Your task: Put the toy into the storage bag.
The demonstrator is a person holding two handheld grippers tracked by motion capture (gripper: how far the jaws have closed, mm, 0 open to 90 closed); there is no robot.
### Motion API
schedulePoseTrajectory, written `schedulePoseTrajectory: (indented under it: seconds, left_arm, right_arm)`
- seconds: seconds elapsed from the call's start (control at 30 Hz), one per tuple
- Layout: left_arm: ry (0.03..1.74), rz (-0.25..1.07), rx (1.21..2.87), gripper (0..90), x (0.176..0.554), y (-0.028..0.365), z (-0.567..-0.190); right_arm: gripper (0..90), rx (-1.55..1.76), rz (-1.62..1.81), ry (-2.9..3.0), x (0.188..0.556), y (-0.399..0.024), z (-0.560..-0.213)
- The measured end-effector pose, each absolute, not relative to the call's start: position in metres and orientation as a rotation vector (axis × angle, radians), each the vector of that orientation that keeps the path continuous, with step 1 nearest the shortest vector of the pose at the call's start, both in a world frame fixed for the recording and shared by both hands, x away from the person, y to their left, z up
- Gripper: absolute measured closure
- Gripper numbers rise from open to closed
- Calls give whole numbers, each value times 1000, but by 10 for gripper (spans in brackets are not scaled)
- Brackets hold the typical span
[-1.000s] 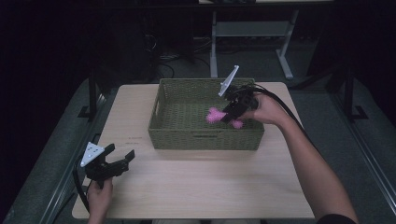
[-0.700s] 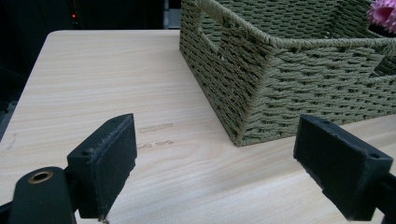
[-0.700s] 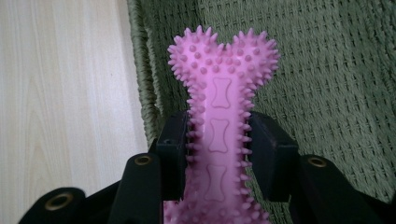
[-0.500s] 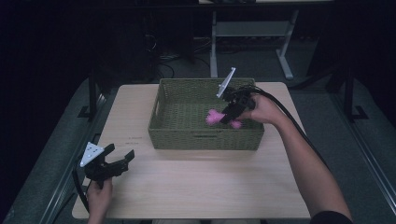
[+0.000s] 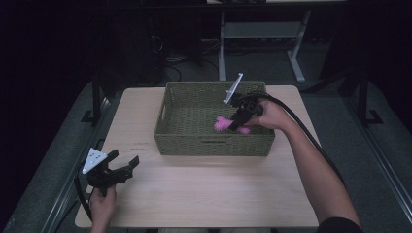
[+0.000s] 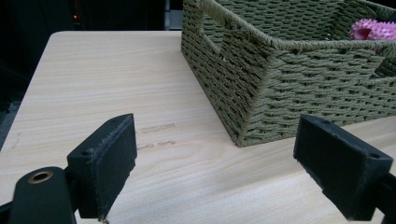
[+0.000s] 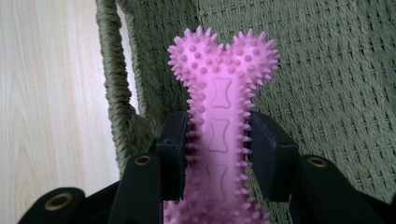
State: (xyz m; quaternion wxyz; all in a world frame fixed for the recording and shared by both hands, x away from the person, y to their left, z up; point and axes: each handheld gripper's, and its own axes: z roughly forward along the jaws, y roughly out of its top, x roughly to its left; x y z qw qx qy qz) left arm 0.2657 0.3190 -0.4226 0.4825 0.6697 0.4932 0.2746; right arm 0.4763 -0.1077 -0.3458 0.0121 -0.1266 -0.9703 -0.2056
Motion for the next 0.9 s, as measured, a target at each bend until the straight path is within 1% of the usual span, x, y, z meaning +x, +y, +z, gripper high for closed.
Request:
schedulePoseTrajectory:
  seconds: [0.9]
  left_arm:
    - [1207,668,1634,128,266,319,-423]
  right_arm:
    - [583,-422,-618,-2991,487,-106,-368]
